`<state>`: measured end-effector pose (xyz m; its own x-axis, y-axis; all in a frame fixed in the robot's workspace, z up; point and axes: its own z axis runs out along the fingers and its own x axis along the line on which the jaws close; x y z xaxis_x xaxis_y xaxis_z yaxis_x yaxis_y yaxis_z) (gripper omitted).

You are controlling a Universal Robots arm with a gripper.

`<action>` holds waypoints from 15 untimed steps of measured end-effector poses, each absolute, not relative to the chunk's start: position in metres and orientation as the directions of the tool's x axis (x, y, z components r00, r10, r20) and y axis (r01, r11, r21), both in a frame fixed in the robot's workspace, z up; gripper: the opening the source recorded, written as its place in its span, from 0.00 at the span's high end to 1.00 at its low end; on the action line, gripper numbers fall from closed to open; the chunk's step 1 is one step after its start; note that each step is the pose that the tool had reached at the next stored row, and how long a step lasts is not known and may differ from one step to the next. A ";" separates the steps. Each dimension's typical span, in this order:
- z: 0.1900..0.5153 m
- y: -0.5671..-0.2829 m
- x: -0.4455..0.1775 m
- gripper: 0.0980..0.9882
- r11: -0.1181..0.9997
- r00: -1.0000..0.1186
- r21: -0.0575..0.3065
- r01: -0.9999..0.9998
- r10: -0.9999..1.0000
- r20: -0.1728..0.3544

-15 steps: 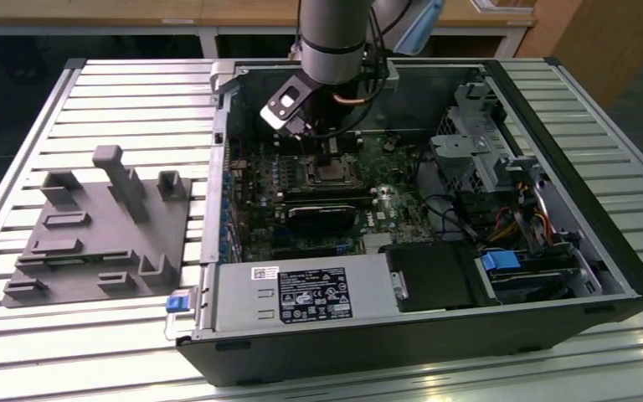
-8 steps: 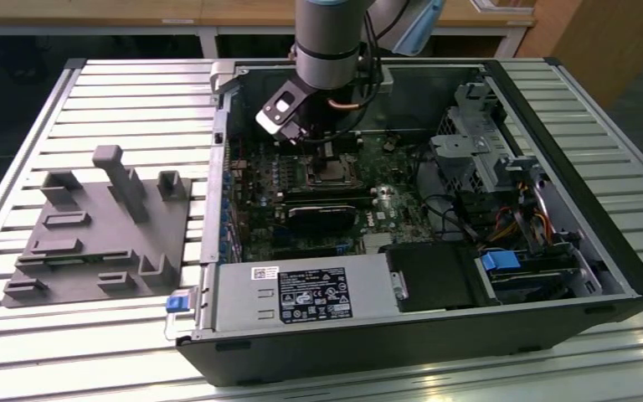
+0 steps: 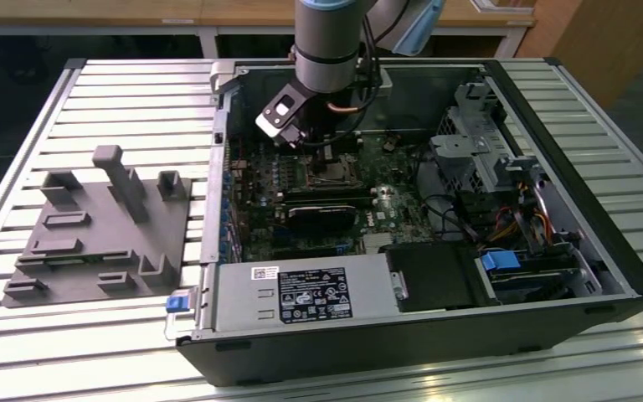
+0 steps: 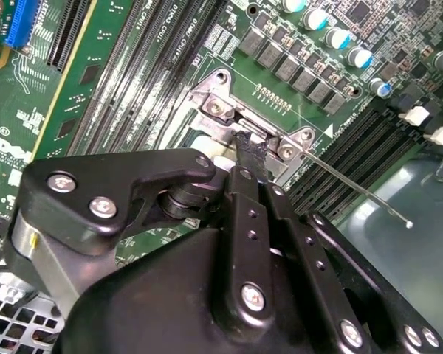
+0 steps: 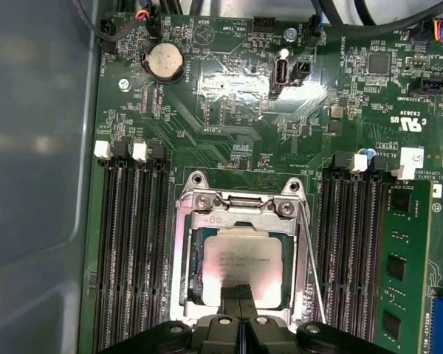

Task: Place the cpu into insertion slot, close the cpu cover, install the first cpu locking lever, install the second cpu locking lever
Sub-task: 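Close the cpu cover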

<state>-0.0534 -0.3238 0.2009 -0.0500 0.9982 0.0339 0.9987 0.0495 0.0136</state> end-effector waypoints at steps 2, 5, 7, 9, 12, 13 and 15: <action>0.200 -0.324 -0.053 0.99 0.050 -0.050 0.013 0.999 0.998 0.033; 0.200 -0.324 -0.053 0.99 0.050 -0.050 0.014 0.999 0.998 0.034; 0.199 -0.324 -0.052 0.99 0.049 -0.050 0.015 0.999 0.998 0.034; 0.199 -0.324 -0.052 0.99 0.050 -0.050 0.017 0.999 0.998 0.035; 0.202 -0.323 -0.052 0.99 0.049 -0.050 0.017 0.999 0.998 0.036; 0.203 -0.323 -0.052 0.99 0.050 -0.050 0.017 0.999 0.998 0.036; 0.207 -0.323 -0.052 0.99 0.049 -0.050 0.017 0.999 0.998 0.036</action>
<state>-0.0519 -0.3235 0.2072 -0.0500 0.9981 0.0356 0.9986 0.0494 0.0174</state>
